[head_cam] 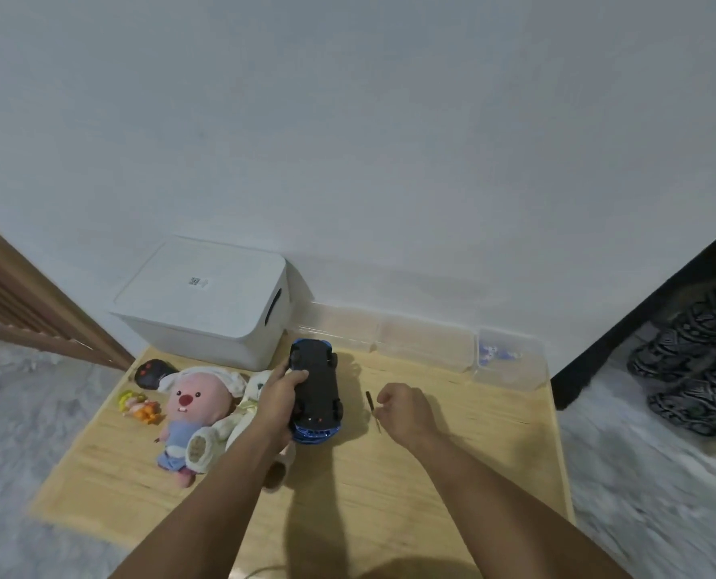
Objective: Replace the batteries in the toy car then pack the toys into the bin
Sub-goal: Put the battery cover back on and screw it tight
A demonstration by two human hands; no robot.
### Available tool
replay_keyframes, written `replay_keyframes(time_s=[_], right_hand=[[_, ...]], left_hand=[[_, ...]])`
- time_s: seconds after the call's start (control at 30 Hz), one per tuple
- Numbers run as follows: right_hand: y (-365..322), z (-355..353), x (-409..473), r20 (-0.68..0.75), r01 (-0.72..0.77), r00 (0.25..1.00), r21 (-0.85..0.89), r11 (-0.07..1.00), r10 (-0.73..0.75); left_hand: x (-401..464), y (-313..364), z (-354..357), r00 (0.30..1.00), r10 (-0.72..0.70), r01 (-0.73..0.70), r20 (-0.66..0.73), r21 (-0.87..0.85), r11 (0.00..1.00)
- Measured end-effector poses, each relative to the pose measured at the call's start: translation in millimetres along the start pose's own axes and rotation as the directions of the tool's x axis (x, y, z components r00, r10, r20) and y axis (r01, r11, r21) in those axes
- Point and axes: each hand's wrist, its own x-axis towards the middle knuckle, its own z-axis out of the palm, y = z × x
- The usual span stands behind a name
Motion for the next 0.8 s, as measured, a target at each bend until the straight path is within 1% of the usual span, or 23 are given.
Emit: replay_keyframes(time_s=[0.07, 0.2, 0.4, 0.47, 0.57, 0.67, 0.73, 0.8], right_hand=[[-8, 6, 2, -0.006, 0.016, 1.0, -0.062, 0.998, -0.016], [-22, 12, 8, -0.009, 0.068, 0.997, -0.263, 0.962, -0.073], [-31, 6, 7, 0.007, 0.026, 1.0, -0.359, 0.933, -0.025], [-30, 3, 4, 0.001, 0.003, 1.0, -0.343, 0.939, -0.003], [-24, 0, 0, -0.005, -0.038, 0.999, -0.204, 0.978, 0.037], [-17, -2, -9, 0.03, -0.05, 0.998, -0.092, 0.995, 0.053], [-12, -1, -17, 0.056, -0.051, 0.997, -0.056, 0.997, 0.054], [-8, 0, -25, 0.054, -0.039, 0.998, -0.08, 0.996, 0.043]], left_hand=[[6, 3, -6, 1.0, 0.005, -0.005, -0.003, -0.002, 1.0], [12, 10, -13, 1.0, 0.004, -0.005, 0.023, 0.018, 1.0], [21, 14, -19, 0.996, -0.005, 0.0, 0.087, 0.061, 0.998], [24, 14, -20, 0.996, -0.008, 0.002, 0.092, 0.07, 0.998], [27, 14, -18, 0.993, -0.015, 0.006, 0.116, 0.083, 0.997], [29, 11, -14, 0.993, -0.016, 0.003, 0.121, 0.105, 0.995], [28, 10, -10, 0.991, -0.02, 0.009, 0.134, 0.086, 0.996], [27, 8, -6, 0.987, -0.035, 0.024, 0.156, 0.071, 0.997]])
